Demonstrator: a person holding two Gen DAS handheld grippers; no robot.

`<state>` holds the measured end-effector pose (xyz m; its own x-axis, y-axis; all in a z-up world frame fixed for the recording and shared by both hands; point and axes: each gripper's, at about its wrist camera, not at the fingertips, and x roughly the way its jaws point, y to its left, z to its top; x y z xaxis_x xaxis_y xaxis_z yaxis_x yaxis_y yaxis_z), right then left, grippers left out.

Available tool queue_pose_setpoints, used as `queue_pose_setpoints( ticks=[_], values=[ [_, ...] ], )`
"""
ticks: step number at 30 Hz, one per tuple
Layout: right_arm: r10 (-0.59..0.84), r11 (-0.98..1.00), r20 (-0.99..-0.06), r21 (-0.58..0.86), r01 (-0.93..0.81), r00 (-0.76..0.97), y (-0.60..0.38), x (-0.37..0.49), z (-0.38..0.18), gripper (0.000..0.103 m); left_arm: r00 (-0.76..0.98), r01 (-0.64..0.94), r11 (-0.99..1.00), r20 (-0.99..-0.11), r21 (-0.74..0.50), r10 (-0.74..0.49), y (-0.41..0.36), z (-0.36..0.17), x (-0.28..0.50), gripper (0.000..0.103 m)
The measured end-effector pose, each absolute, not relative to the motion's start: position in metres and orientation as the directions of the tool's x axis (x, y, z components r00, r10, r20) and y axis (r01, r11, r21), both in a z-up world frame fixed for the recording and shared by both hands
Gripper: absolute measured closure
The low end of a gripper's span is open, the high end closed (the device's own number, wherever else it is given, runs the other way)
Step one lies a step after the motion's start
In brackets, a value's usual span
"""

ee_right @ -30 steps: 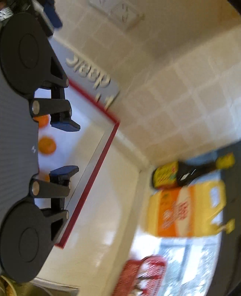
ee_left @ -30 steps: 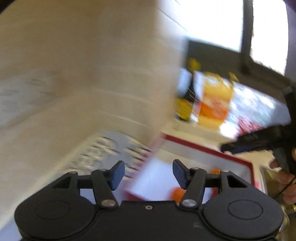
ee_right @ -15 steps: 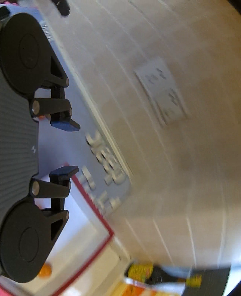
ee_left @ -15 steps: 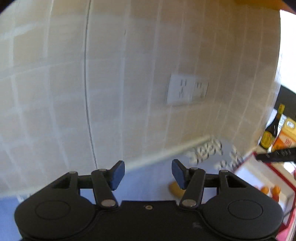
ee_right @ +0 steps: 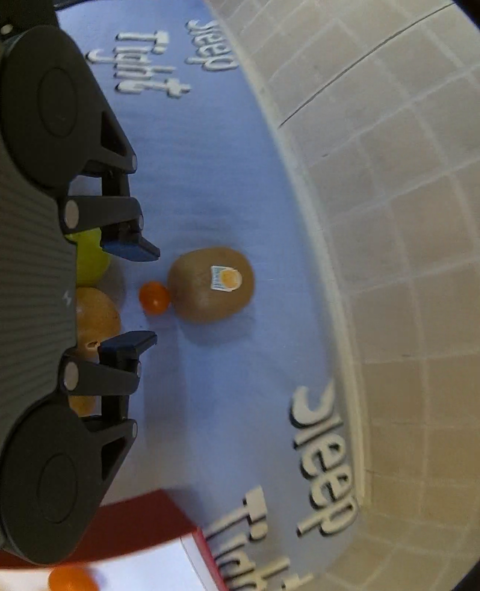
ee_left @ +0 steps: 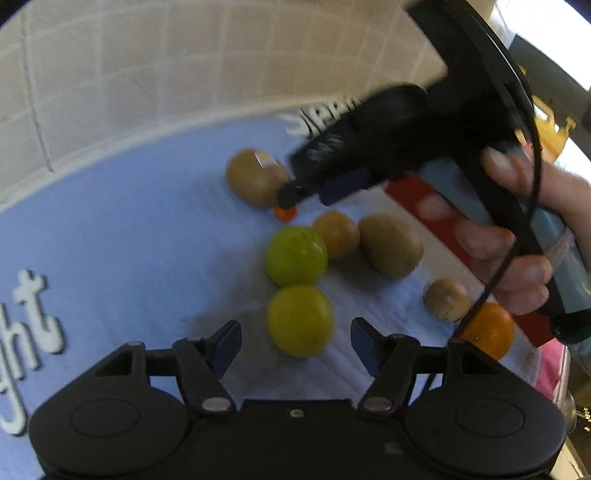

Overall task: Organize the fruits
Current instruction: 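Grasp a small orange with the right tool while the left tool grasps a green apple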

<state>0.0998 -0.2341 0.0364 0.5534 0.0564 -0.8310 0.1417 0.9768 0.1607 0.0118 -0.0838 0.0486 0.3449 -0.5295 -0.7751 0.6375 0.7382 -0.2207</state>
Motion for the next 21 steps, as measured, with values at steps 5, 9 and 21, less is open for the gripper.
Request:
queue_pose_setpoints(
  ticks=[5, 9, 21],
  values=[
    [0.072, 0.981, -0.852, 0.154, 0.117, 0.518, -0.233, 0.11, 0.021, 0.061, 0.311, 0.642, 0.726, -0.783, -0.245, -0.539, -0.1, 0.037, 0.015, 0.03],
    [0.071, 0.985, -0.856, 0.142, 0.102, 0.511, -0.232, 0.111, 0.016, 0.061, 0.316, 0.642, 0.731, -0.79, -0.229, -0.525, -0.103, 0.035, 0.015, 0.043],
    [0.053, 0.994, -0.845, 0.097, 0.056, 0.532, -0.234, 0.103, 0.029, 0.079, 0.41, 0.62, 0.76, -0.745, -0.196, -0.527, -0.086, 0.054, -0.029, 0.05]
  ],
)
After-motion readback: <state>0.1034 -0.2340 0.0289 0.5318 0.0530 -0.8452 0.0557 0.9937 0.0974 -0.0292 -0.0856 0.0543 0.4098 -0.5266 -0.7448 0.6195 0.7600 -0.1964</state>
